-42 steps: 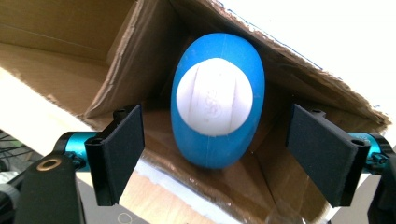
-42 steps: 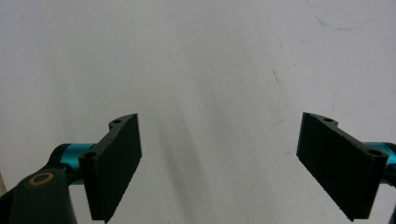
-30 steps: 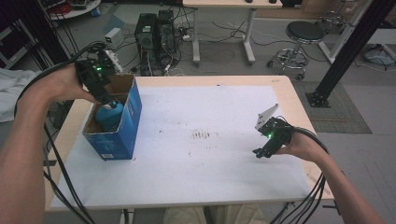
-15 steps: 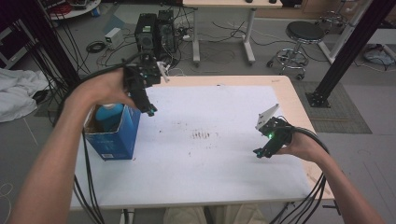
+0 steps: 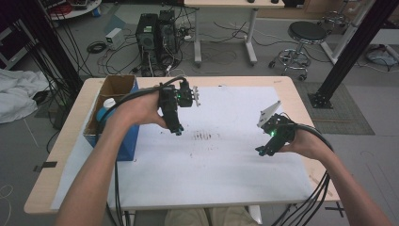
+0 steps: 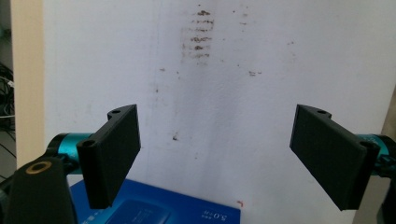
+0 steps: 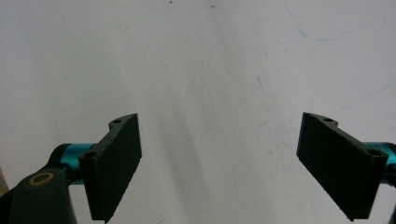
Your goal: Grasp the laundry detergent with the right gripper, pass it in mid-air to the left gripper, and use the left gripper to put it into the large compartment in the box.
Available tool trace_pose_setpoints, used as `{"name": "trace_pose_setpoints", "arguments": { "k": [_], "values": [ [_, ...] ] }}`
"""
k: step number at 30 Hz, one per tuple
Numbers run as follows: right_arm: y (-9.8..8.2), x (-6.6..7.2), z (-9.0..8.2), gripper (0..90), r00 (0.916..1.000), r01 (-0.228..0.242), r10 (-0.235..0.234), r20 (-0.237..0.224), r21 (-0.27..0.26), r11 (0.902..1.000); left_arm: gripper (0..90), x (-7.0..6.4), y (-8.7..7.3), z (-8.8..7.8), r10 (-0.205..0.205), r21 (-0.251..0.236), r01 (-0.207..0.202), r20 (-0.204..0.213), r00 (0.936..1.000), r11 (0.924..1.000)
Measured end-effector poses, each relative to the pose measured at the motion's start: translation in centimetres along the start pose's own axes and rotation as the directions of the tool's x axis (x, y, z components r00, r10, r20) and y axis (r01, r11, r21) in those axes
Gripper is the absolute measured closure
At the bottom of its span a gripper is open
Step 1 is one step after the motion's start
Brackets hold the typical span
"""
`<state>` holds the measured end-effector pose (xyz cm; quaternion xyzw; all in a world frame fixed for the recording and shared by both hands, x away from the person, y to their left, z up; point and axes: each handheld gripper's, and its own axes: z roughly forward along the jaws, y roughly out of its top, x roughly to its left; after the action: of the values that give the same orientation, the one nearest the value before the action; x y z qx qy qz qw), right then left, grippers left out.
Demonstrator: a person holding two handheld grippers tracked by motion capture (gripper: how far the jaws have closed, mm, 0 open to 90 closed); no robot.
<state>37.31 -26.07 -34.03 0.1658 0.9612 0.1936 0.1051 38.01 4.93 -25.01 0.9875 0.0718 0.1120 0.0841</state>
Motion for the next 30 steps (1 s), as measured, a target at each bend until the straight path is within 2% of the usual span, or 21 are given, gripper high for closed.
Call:
{"name": "trace_pose_setpoints", "arguments": {
  "k": [4,12,18,30],
  "values": [
    [0.5,-0.1,-0.1,13.2,1.0,0.003,-0.003,0.004,0.001,1.0,16.3,-0.5,0.2,1.8,-0.004,0.0,0.004,0.031,0.9995,1.0],
    [1.0,-0.1,0.0,13.3,0.9999,0.011,-0.011,0.002,0.01,0.9999,16.3,-0.9,-0.5,4.0,-0.037,0.008,0.036,0.057,0.9977,0.9993],
    [1.3,0.0,-0.2,13.3,0.9999,0.009,-0.009,0.009,0.01,0.9999,16.2,-1.2,-0.7,4.8,-0.044,0.015,0.043,0.074,0.9963,0.9989],
    [1.4,-0.2,-0.1,13.3,0.9999,0.01,-0.01,0.01,0.02,0.9998,16.3,-1.2,-0.5,5.2,-0.038,0.026,0.036,0.084,0.9957,0.999]
  ]
}}
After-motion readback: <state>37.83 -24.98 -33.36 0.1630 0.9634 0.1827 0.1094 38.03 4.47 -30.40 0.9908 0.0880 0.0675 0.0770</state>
